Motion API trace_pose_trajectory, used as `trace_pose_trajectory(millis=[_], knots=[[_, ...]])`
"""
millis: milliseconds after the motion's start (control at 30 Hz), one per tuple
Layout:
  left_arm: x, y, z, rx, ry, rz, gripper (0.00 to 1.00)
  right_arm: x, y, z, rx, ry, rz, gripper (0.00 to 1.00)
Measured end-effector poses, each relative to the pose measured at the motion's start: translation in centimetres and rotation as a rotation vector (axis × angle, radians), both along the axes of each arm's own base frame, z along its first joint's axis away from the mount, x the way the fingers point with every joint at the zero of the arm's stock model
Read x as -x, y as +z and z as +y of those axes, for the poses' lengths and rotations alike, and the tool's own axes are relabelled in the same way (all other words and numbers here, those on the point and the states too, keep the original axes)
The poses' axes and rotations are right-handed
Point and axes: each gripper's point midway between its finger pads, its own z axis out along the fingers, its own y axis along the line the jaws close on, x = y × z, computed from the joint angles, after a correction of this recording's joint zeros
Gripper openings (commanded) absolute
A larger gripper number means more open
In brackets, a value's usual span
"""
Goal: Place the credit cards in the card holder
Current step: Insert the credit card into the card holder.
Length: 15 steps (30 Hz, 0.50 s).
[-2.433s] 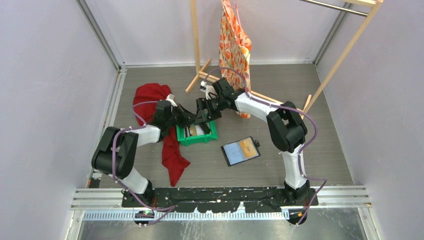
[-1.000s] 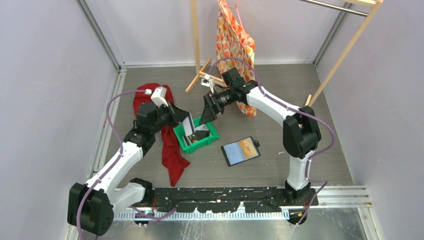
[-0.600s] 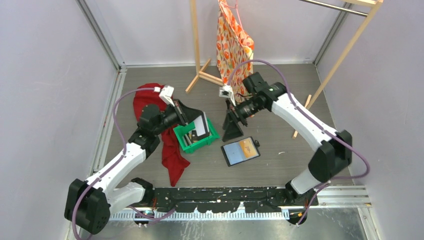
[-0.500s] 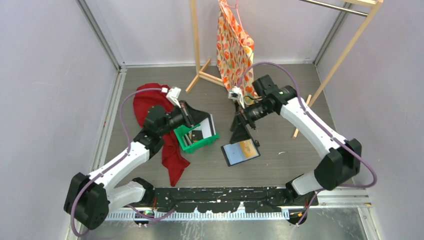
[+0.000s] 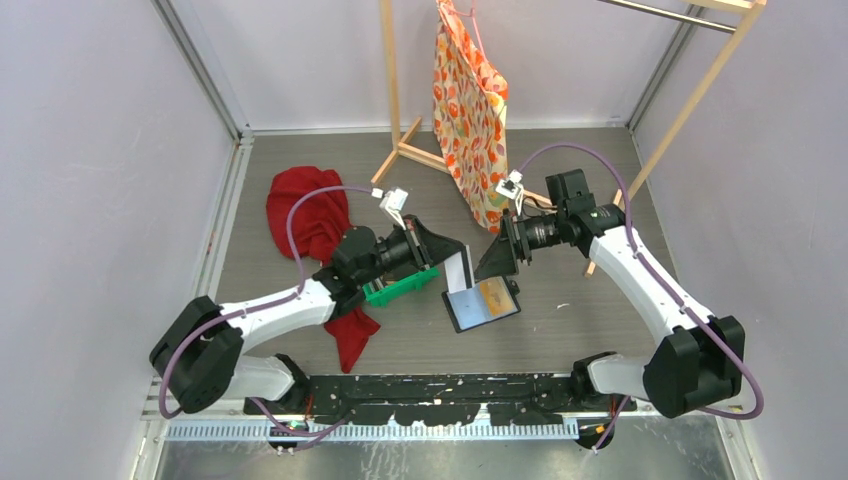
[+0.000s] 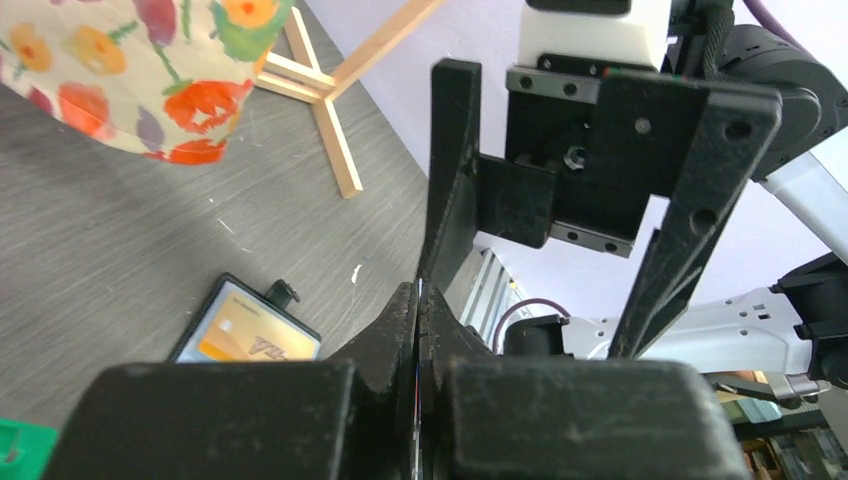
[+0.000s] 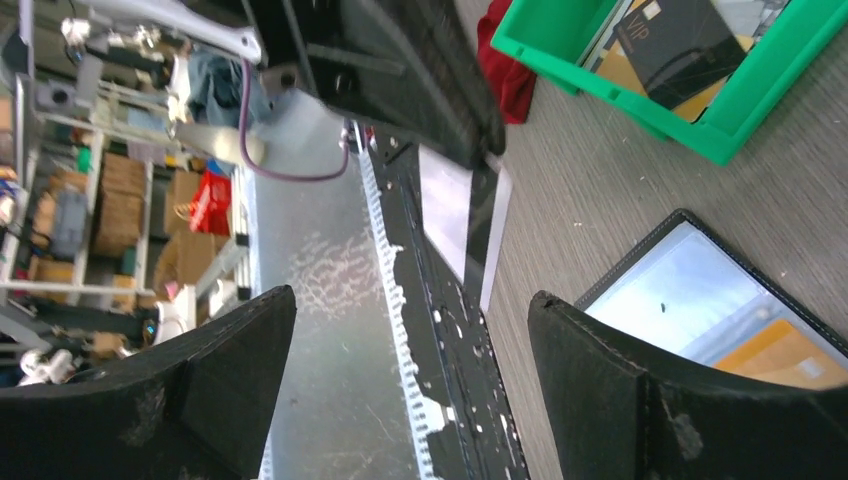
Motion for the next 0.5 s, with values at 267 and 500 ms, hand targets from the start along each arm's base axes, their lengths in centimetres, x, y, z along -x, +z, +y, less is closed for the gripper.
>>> trace_pose_trajectory(millis=[267,500], knots=[[1.5,0.6,-2.2,0.045,-0.051,-0.004,0.00,-1.7,0.2,-0.4,-0.043,-0.096,0.046,0.77],[1.5,1.4,-2.8,0.101,-0.068,-0.010,0.00,-2.0,0.9,-0.4,-0.086,-0.107,0.054,0.53]])
